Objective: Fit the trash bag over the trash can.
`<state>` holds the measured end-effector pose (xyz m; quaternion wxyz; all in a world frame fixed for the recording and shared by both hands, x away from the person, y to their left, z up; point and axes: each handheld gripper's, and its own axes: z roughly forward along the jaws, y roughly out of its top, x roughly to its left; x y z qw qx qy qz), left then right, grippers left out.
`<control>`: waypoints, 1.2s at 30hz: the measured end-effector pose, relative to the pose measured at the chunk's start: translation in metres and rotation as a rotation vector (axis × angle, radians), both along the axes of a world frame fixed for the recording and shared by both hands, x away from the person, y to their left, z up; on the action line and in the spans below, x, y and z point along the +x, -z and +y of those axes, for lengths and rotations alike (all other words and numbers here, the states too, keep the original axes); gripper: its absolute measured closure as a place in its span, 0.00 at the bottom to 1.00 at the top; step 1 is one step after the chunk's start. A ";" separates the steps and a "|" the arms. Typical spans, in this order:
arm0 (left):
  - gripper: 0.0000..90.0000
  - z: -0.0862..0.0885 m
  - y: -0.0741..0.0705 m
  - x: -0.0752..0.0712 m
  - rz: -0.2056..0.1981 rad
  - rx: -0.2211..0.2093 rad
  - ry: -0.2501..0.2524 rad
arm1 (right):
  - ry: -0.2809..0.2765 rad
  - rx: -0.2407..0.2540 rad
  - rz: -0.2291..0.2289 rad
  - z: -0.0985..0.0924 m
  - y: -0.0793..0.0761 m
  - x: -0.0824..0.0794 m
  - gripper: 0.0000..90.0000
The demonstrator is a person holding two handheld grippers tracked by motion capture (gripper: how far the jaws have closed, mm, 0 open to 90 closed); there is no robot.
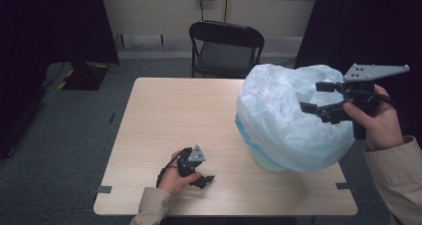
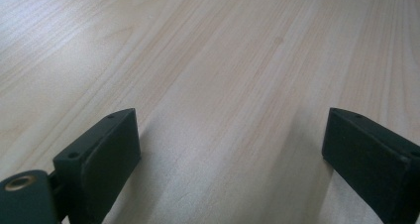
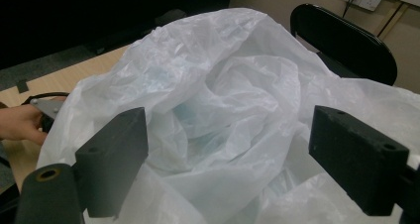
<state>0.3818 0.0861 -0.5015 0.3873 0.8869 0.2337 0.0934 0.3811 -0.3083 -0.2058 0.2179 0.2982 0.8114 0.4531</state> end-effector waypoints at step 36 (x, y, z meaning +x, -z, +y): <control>0.08 0.000 0.000 0.000 -0.001 0.000 0.001 | 0.044 0.046 -0.037 -0.068 0.029 -0.062 0.16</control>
